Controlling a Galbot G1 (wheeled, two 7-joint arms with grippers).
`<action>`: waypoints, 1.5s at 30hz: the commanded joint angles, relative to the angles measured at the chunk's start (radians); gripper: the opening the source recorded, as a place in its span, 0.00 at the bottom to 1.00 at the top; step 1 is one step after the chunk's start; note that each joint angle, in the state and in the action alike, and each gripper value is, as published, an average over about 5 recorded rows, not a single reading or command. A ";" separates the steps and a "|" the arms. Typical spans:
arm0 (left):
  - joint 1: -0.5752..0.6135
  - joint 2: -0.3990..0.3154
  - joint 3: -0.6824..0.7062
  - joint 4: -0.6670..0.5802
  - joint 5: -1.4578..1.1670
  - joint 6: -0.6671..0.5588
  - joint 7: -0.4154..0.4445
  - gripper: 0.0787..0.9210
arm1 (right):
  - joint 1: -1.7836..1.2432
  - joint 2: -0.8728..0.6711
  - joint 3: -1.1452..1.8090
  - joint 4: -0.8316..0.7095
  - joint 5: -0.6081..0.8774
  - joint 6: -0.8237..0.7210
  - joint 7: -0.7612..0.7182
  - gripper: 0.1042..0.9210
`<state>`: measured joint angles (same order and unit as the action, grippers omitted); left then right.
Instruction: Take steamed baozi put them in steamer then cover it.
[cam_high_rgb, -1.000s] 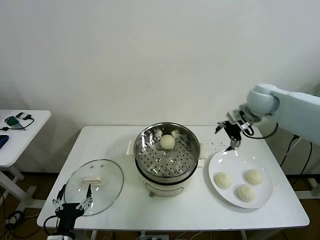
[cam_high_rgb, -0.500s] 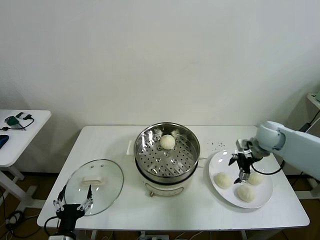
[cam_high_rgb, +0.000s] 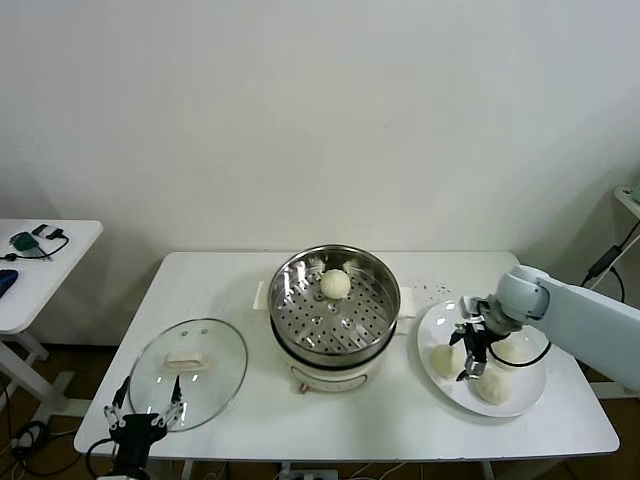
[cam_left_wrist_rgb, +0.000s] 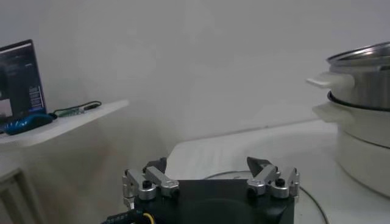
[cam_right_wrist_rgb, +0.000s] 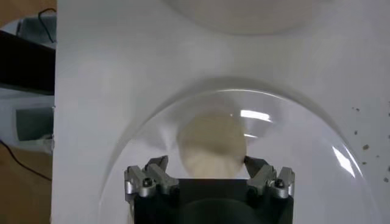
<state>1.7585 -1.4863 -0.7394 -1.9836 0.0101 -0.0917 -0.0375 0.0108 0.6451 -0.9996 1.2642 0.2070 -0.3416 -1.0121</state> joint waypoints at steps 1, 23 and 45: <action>0.001 -0.001 0.000 0.000 0.003 0.000 0.000 0.88 | -0.042 0.017 0.038 -0.024 -0.008 -0.007 0.006 0.82; 0.025 0.000 0.005 -0.021 0.002 -0.008 -0.002 0.88 | 0.244 -0.038 -0.067 0.006 0.139 0.016 -0.016 0.67; 0.057 0.014 0.077 -0.075 0.038 -0.007 -0.002 0.88 | 0.845 0.409 -0.420 0.016 0.645 -0.093 0.077 0.68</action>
<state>1.8107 -1.4765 -0.6946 -2.0467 0.0337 -0.1000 -0.0391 0.7693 0.8958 -1.3767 1.2759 0.7175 -0.3767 -0.9895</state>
